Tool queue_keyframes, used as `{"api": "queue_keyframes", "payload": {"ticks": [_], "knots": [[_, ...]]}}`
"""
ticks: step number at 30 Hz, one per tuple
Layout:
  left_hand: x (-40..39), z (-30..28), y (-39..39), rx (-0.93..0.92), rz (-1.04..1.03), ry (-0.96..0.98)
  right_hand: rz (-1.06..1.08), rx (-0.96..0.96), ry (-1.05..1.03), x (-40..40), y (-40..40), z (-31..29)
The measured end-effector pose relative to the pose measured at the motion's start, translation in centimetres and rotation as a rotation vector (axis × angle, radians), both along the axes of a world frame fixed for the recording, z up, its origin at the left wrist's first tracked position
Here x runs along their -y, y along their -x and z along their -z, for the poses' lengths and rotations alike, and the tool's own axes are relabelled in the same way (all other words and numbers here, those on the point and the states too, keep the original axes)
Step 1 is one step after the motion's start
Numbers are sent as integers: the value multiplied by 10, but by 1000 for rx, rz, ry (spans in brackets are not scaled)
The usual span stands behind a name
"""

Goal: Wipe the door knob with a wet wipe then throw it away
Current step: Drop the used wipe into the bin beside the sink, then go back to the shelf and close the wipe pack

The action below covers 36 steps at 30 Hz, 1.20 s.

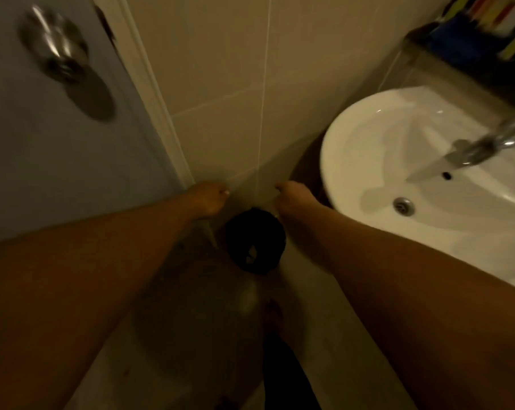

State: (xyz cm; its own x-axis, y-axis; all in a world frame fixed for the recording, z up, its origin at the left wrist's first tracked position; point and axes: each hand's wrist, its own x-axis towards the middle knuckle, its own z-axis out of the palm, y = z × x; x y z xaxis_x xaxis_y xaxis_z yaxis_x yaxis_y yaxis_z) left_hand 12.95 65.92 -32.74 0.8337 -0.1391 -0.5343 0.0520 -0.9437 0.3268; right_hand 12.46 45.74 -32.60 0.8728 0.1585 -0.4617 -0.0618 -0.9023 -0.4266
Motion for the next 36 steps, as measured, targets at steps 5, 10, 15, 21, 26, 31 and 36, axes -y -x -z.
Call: {"api": "queue_keyframes", "payload": {"ticks": [5, 10, 15, 21, 26, 31, 36], "knots": [[27, -132, 14, 200, 124, -31, 73, 160, 18, 30, 35, -127], [95, -222, 21, 360, 261, -20, 209, 303, 29, 90, 65, -213], [178, -271, 31, 442, 387, 7, 336, 367, 94, 167, 89, -259], [286, -303, 34, 471, 473, 41, 465, 360, 121, 275, 123, -286], [395, -322, 40, 523, 603, 56, 614, 390, 136, 375, 153, -297], [497, -318, 52, 533, 724, 101, 721, 403, 166, 458, 185, -289], [579, -300, 66, 480, 801, 136, 827, 368, 162, 527, 214, -273]]}}
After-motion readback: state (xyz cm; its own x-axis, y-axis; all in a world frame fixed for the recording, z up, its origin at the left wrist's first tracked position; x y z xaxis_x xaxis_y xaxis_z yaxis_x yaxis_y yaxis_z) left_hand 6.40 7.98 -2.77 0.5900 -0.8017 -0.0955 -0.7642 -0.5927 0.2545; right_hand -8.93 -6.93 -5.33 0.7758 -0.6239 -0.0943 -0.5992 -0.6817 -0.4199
